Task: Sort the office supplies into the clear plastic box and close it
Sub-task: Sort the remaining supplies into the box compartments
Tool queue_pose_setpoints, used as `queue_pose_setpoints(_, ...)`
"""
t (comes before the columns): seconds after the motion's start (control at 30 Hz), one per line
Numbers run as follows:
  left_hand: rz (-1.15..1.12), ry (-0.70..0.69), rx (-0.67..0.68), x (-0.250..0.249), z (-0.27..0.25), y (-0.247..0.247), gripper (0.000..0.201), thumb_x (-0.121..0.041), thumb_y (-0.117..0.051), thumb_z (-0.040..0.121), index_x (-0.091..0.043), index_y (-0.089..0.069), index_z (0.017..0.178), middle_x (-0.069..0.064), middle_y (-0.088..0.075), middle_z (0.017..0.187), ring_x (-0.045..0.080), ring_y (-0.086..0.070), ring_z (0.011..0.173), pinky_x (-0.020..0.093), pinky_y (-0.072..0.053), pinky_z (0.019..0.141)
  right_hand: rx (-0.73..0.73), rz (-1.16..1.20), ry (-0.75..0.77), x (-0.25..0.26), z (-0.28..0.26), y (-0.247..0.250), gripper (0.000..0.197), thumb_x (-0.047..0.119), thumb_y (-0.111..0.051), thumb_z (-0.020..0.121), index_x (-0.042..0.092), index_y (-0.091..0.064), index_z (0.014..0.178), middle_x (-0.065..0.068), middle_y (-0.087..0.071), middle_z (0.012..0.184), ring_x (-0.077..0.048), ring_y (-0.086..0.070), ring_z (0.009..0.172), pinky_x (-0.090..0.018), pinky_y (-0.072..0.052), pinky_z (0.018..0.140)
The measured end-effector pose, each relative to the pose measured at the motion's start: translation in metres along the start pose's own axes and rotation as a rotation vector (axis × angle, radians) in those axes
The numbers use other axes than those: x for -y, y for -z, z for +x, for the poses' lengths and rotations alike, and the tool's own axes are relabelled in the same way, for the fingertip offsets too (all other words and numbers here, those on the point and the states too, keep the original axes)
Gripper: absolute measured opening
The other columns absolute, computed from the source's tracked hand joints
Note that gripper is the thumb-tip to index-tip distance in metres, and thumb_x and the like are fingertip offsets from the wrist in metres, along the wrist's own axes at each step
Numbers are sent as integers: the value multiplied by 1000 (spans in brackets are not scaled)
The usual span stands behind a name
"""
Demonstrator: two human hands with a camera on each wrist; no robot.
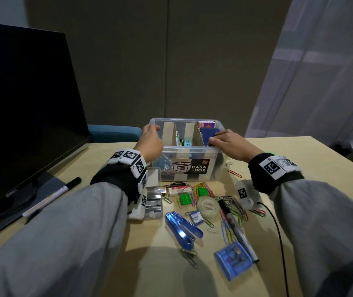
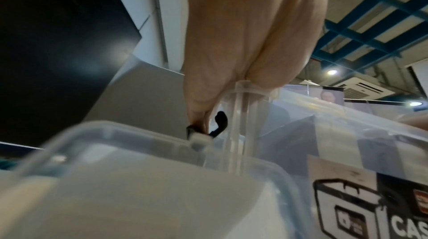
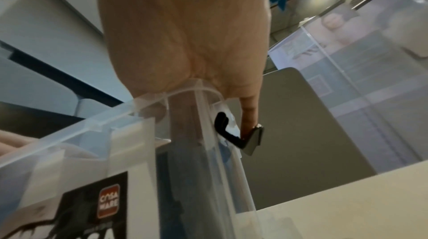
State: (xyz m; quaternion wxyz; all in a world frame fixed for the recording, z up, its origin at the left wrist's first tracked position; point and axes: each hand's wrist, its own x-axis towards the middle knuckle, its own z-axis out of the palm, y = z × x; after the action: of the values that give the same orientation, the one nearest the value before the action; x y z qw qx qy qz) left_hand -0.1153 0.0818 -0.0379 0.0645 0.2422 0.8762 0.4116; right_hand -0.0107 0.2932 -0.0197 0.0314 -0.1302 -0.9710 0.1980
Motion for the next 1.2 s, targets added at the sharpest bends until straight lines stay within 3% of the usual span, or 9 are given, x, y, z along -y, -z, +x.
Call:
queue_pose_setpoints(0.13, 142, -11, -31, -5, 8, -16, 43, -6, -35, 100, -8, -33, 144, 10, -23, 154, 29, -31, 138, 42, -30, 113, -49, -5, 2, -11, 0, 3, 33, 30, -44, 101, 15, -67, 120, -5, -52, 138, -17, -35, 132, -32, -30, 100)
queue_pose_setpoints(0.2, 349, -48, -157, -12, 4, -20, 40, -13, -43, 100, -10, -39, 139, 12, -33, 147, 29, -33, 133, 42, -33, 109, -72, 9, 31, -14, 1, 3, 32, 24, -44, 101, 13, -71, 114, -7, -56, 134, -19, -40, 128, -29, -31, 95)
queue_pose_setpoints(0.3, 488, -396, -392, -29, -17, -21, 24, -17, -57, 93, -15, -52, 116, 4, -49, 119, 20, -47, 110, 30, -42, 92, -84, 24, 59, -15, 2, 2, 33, 21, -43, 100, 10, -72, 111, -8, -59, 130, -21, -44, 123, -27, -32, 91)
queue_pose_setpoints(0.37, 420, -608, -187, -39, -34, -26, 9, -17, -59, 92, -21, -52, 97, -4, -52, 99, 13, -53, 91, 21, -43, 77, -93, 25, 64, -18, 4, 0, 32, 21, -43, 100, 11, -72, 110, -7, -59, 130, -21, -43, 126, -30, -33, 96)
queue_pose_setpoints(0.43, 545, -638, 202, -41, -43, -37, 7, -18, -58, 93, -23, -53, 92, -6, -54, 93, 11, -55, 86, 21, -45, 75, -100, 46, 70, -22, 7, -2, 32, 23, -44, 99, 13, -73, 107, -6, -60, 128, -21, -43, 127, -37, -36, 103)
queue_pose_setpoints(0.57, 830, -585, 563, -35, -37, -63, 34, -13, -61, 92, -24, -59, 124, -2, -57, 121, 16, -54, 109, 34, -49, 94, -92, 41, 62, -27, 14, -5, 30, 26, -45, 99, 18, -73, 106, -3, -59, 128, -19, -43, 126, -44, -38, 106)
queue_pose_setpoints(0.7, 867, -612, 641, -35, -33, -80, 48, -5, -62, 88, -24, -58, 132, 0, -53, 131, 22, -52, 118, 34, -47, 96, -82, 39, 68, -29, 17, -6, 30, 26, -45, 98, 18, -73, 107, -2, -60, 126, -20, -44, 125, -45, -38, 106)
queue_pose_setpoints(1.0, 910, -506, 650, -32, -32, -85, 23, -7, -65, 85, -16, -61, 106, 3, -53, 112, 20, -52, 99, 23, -33, 64, -103, 60, 90, -31, 18, -7, 30, 26, -46, 98, 17, -74, 103, -4, -62, 121, -21, -46, 123, -43, -40, 104)
queue_pose_setpoints(1.2, 913, -486, 704, -27, -35, -78, 19, -15, -73, 80, -18, -62, 95, 0, -61, 106, 21, -56, 99, 34, -52, 84, -112, 73, 103, -31, 18, -9, 30, 26, -46, 97, 17, -74, 99, -3, -64, 115, -21, -49, 117, -44, -43, 101)
